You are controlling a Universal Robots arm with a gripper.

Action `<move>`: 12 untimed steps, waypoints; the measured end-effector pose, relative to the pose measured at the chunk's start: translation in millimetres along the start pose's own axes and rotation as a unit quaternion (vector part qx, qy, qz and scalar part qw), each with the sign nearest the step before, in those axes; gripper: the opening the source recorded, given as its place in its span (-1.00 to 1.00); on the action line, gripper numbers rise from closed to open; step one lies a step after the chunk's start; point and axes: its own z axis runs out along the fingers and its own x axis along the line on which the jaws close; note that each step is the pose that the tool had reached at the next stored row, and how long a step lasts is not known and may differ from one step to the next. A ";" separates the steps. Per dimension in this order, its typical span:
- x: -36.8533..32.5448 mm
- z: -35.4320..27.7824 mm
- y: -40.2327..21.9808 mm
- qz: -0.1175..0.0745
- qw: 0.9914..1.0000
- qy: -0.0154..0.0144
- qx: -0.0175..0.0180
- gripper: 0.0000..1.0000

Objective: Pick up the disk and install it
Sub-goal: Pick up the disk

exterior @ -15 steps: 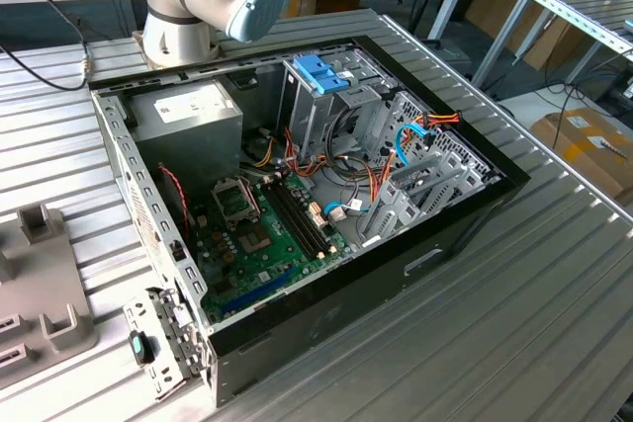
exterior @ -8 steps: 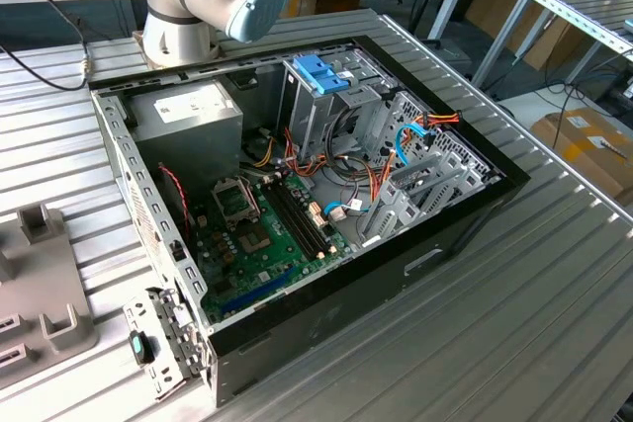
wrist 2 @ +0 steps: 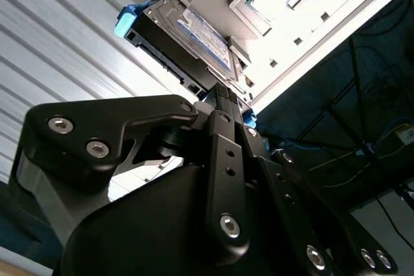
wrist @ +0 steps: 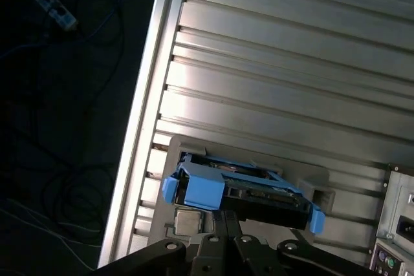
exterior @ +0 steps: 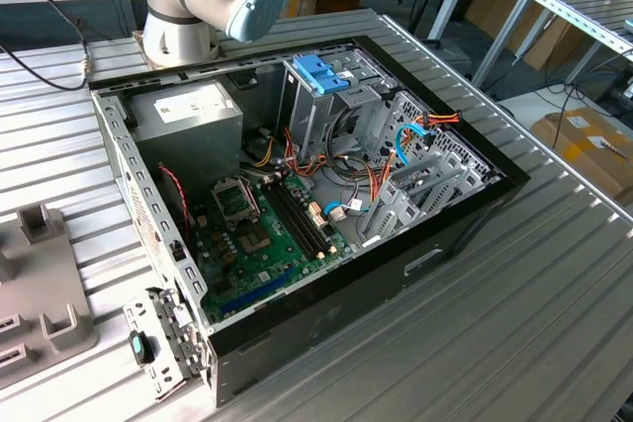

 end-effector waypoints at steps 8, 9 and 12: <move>0.0 0.0 0.0 0.000 1.000 0.000 0.000 -0.79; 0.0 0.0 0.0 0.000 1.000 0.000 0.000 -0.79; 0.0 0.0 0.0 -0.001 1.000 0.000 0.000 -0.79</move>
